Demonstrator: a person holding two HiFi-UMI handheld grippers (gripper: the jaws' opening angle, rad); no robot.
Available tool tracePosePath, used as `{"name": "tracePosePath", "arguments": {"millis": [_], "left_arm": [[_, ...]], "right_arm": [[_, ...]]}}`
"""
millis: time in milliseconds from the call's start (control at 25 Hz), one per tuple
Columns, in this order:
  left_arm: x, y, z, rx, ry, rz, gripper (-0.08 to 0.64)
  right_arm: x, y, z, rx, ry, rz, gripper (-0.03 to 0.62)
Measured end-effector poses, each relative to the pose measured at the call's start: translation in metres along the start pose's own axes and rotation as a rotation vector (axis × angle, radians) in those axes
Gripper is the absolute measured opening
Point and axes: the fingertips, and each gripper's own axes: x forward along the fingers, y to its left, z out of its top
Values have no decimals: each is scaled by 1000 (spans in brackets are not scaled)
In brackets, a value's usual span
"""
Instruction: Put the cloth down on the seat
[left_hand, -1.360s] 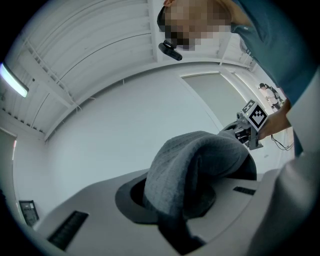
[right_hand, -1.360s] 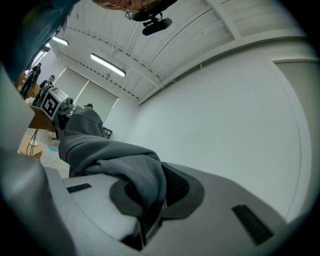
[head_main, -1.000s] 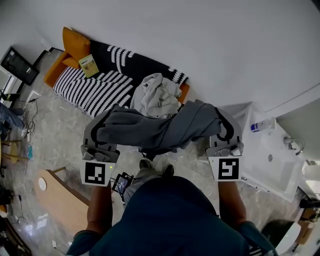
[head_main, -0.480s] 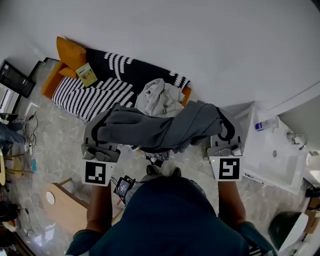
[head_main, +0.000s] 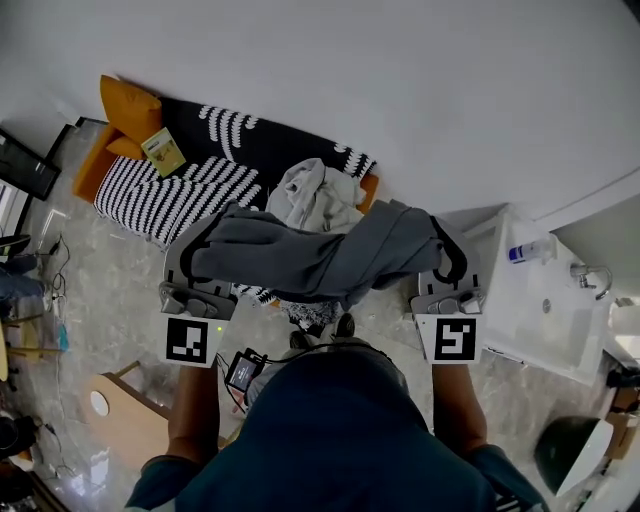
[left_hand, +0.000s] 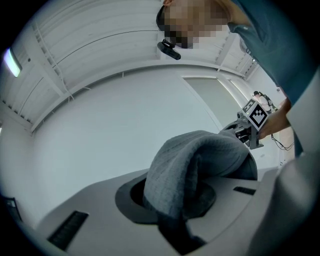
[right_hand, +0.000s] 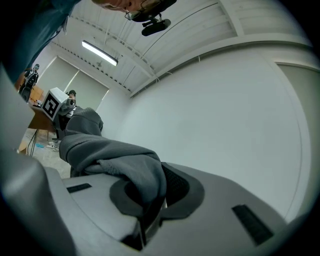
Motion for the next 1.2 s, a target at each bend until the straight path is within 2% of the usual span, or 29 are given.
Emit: {"name": "tracePosePath", "arguments": {"millis": [120,240,720,920,1200], "left_arm": [[12,-6,3,-25,-4,22,58],[22,-10,4,-1,26,27,58],[55,-19,2,11,38,114,58],[64,-10,-9,1,65,94,58],[85,15,-10,9,33,45,58]], "right_arm": [[9,-13,-1,-7,-18,18,31],[21,-23,-1,-3,-41,41,31],[55,-51,-27,10,-53,125,31],[69,-49,-26,14,-54,121,31],[86,-49,-23,13,-27,70,31]]}}
